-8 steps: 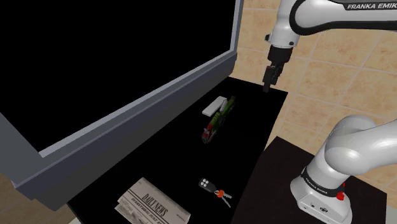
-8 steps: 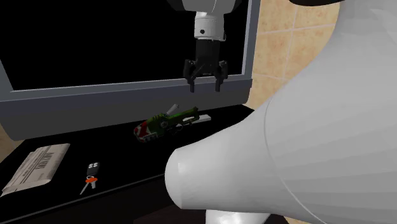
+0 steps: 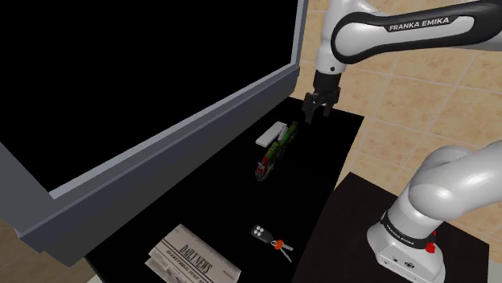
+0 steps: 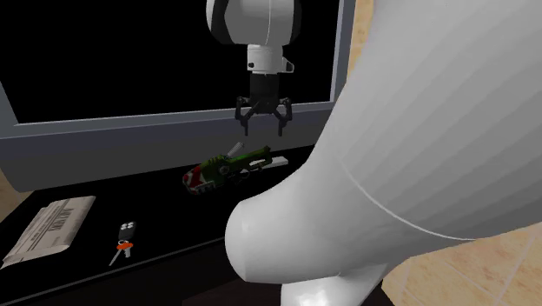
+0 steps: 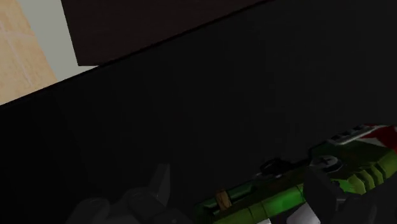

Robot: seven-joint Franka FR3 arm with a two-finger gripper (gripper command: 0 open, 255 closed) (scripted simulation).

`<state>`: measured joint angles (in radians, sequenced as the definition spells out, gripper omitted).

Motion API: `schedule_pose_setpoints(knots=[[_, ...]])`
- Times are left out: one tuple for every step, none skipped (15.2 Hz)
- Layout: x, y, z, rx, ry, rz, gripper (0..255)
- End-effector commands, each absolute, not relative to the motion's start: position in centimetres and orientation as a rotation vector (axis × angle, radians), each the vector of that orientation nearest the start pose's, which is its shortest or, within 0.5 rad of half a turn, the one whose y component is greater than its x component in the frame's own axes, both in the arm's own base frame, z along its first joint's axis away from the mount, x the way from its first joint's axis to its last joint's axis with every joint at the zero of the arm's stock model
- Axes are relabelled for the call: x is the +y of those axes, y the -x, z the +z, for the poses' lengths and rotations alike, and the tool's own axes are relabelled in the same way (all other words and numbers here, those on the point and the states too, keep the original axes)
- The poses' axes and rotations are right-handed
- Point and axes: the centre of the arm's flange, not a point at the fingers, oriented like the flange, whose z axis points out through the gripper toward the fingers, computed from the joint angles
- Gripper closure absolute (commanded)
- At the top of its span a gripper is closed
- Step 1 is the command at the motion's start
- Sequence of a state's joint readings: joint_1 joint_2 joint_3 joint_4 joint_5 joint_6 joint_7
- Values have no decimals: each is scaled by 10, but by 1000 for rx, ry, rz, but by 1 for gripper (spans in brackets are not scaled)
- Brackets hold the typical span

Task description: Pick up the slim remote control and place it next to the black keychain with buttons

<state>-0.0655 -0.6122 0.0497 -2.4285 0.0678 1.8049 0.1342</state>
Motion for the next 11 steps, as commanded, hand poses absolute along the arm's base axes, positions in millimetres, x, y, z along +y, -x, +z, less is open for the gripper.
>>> schedule_pose_setpoints(knots=[[7,-389,504,431,3079,18,0],[10,-400,497,505,3070,17,0],[12,-411,490,579,3060,17,0],[14,-422,483,652,3048,16,0],[15,-433,476,726,3034,15,0],[15,-445,469,799,3019,15,0],[15,-456,462,872,3001,14,0],[14,-467,455,944,2982,13,0],[13,-478,448,1016,2961,13,0],[11,-489,441,1088,2939,12,0],[9,-500,434,1159,2915,11,0]])
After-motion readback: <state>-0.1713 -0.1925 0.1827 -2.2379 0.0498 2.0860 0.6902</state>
